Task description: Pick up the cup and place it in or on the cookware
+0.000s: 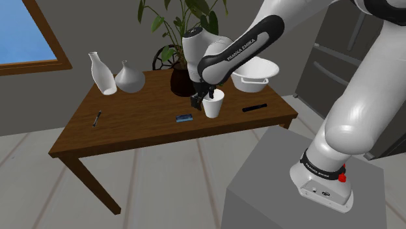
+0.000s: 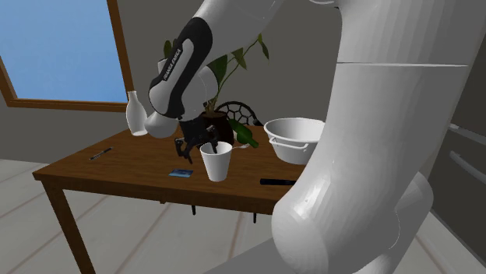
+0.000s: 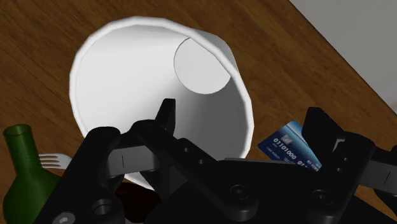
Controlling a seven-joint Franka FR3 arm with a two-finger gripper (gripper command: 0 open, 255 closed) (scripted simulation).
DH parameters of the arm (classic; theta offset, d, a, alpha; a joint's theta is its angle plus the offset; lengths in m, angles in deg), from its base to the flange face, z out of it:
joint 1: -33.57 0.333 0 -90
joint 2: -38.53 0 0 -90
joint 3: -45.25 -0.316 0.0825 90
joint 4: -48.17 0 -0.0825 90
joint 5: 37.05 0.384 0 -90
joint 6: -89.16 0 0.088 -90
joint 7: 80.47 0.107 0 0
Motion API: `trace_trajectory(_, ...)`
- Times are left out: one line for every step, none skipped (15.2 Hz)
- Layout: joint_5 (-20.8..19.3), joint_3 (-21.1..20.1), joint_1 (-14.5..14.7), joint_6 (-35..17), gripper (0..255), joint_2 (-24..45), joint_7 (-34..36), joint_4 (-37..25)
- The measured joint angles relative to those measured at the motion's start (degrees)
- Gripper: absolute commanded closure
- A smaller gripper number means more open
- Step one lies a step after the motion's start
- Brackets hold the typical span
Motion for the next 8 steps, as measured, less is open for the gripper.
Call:
trace_trajectory(0.0, 0.0, 0.0, -0.1, 0, 0.1, 0.0, 0.0)
trace_trajectory(-0.1, 0.0, 0.0, -0.2, 0, 0.2, 0.1, 0.0)
trace_trajectory(-0.1, 0.0, 0.0, -0.2, 0, 0.2, 0.1, 0.0)
trace_trajectory(-0.1, 0.0, 0.0, -0.2, 0, 0.2, 0.1, 0.0)
trace_trajectory(-0.1, 0.0, 0.0, -0.2, 0, 0.2, 0.1, 0.0)
trace_trajectory(-0.1, 0.0, 0.0, -0.2, 255, 0.2, 0.1, 0.0)
trace_trajectory(-0.1, 0.0, 0.0, -0.2, 255, 0.2, 0.1, 0.0)
trace_trajectory(-0.1, 0.0, 0.0, -0.2, 255, 0.2, 0.1, 0.0)
